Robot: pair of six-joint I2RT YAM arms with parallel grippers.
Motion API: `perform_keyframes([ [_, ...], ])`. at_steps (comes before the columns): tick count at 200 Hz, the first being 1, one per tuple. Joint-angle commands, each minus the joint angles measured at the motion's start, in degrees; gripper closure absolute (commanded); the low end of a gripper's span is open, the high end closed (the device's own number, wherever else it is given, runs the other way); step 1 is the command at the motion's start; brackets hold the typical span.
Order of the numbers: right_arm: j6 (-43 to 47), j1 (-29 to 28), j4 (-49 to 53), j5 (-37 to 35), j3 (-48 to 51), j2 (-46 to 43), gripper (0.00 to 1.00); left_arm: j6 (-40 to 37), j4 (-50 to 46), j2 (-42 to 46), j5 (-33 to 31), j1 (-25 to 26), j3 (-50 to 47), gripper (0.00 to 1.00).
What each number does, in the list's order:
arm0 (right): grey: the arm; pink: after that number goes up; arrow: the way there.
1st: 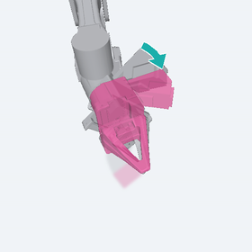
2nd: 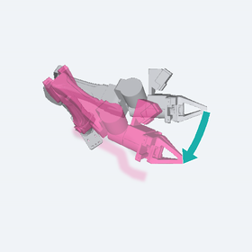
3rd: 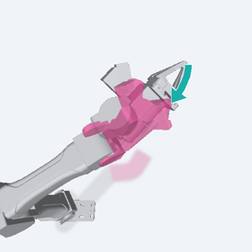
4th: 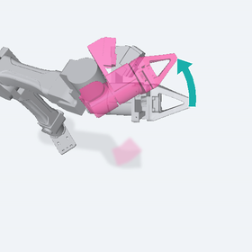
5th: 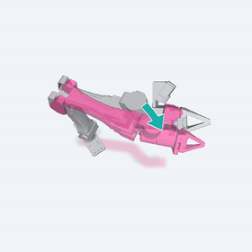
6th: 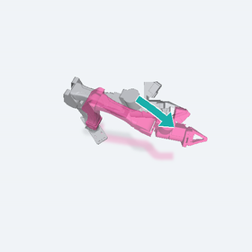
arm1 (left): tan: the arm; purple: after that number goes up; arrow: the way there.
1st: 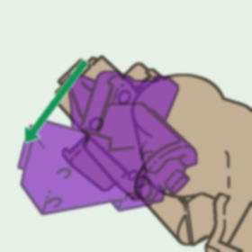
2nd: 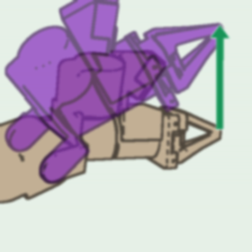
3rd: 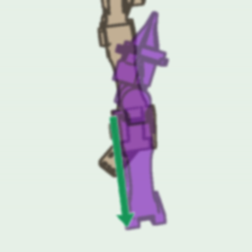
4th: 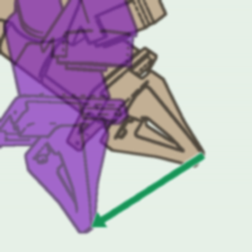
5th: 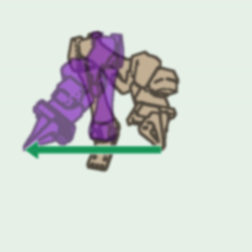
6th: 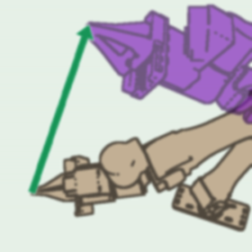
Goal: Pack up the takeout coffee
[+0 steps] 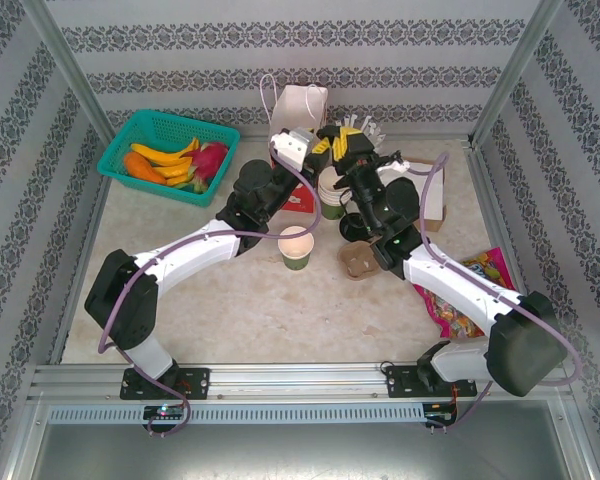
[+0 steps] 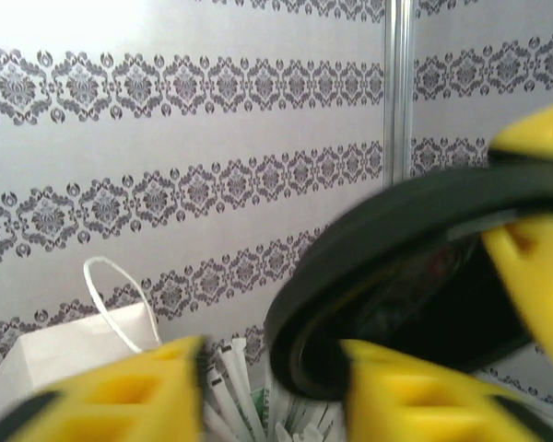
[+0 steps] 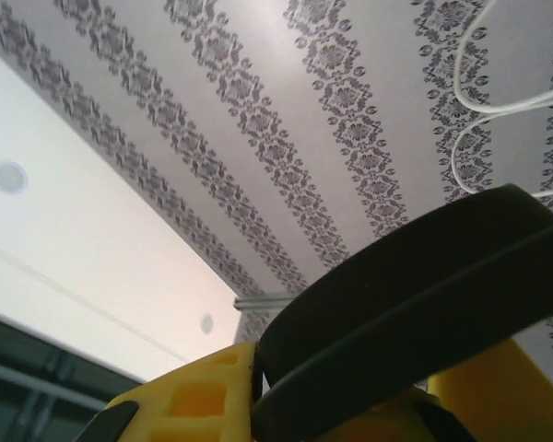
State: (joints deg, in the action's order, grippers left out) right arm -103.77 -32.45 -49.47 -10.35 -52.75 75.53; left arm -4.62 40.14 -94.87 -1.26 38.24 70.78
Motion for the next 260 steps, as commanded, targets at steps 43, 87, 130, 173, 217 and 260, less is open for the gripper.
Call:
perform_keyframes([
  [43,42.74,11.91,14.65,34.24,3.64,-9.48,1.00,7.30,-13.78,14.83,14.44,-1.61,-11.68,0.01],
  [87,73.08,15.22,40.81,47.76,-0.09,-15.48,1.00,10.06,-28.88,22.83,19.31,-3.77,-12.76,0.00],
  [130,81.89,15.00,42.39,61.25,0.49,-16.10,1.00,8.00,-37.23,25.11,30.56,-5.17,-9.61,0.00],
  [173,87.09,14.40,45.87,67.08,-0.68,-16.74,1.00,4.93,-44.36,24.65,41.58,-7.21,-5.09,0.02],
  [217,89.41,14.00,47.99,71.87,-1.63,-16.82,1.00,-2.10,-57.17,21.60,46.47,-8.88,2.01,0.14],
  [260,96.10,12.53,56.27,74.10,-3.58,-16.71,1.00,-7.94,-65.00,17.23,53.91,-8.92,9.41,0.23],
])
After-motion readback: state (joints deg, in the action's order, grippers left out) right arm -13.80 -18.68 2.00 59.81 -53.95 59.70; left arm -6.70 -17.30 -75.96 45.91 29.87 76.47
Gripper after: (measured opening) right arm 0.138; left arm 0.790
